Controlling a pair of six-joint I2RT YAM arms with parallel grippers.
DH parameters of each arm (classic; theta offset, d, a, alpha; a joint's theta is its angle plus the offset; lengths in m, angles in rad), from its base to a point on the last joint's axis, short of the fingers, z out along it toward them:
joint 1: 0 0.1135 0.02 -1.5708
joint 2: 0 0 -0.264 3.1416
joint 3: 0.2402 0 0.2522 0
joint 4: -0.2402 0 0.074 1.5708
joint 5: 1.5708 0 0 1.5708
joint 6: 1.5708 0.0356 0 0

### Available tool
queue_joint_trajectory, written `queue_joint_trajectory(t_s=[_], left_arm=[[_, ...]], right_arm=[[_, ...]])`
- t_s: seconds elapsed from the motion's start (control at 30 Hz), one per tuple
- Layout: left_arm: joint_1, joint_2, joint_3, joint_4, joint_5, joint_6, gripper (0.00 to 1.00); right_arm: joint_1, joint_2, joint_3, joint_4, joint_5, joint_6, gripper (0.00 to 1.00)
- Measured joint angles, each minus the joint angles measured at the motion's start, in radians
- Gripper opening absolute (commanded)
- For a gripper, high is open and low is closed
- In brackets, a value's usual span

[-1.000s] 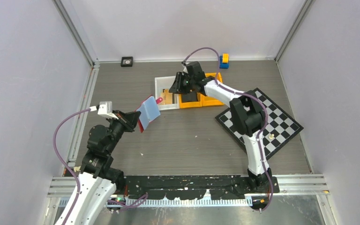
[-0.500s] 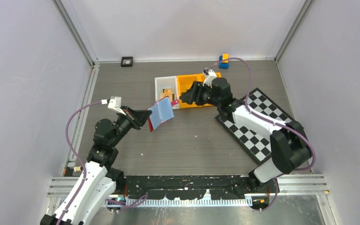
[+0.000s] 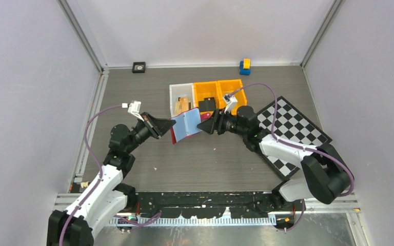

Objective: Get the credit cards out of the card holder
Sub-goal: Close the card holder.

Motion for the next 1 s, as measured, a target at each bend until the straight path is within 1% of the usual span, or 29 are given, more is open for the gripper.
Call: queue_joint_trajectory(t_s=[0.2, 0.3, 0.47, 0.67, 0.87, 1.0], left_arm=[[0.0, 0.078, 0.0, 0.05, 0.035, -0.018, 0.0], [0.0, 0.103, 0.0, 0.069, 0.047, -0.024, 0.0], [-0.013, 0.165, 0.01, 0.1, 0.078, -0.027, 0.0], [-0.047, 0.246, 0.034, 0.142, 0.105, -0.027, 0.0], [-0.059, 0.287, 0.052, 0.163, 0.123, -0.027, 0.0], [-0.059, 0.294, 0.061, 0.165, 0.127, -0.024, 0.0]], right_arm=[[0.049, -0.095, -0.048, 0.067, -0.024, 0.006, 0.62], [0.067, -0.117, -0.059, 0.09, -0.033, 0.006, 0.62], [0.097, -0.114, -0.061, 0.117, -0.045, 0.006, 0.62], [0.119, -0.072, -0.061, 0.155, -0.068, 0.006, 0.62], [0.123, -0.056, -0.061, 0.17, -0.098, 0.006, 0.62], [0.124, -0.071, -0.062, 0.167, -0.091, 0.0, 0.62]])
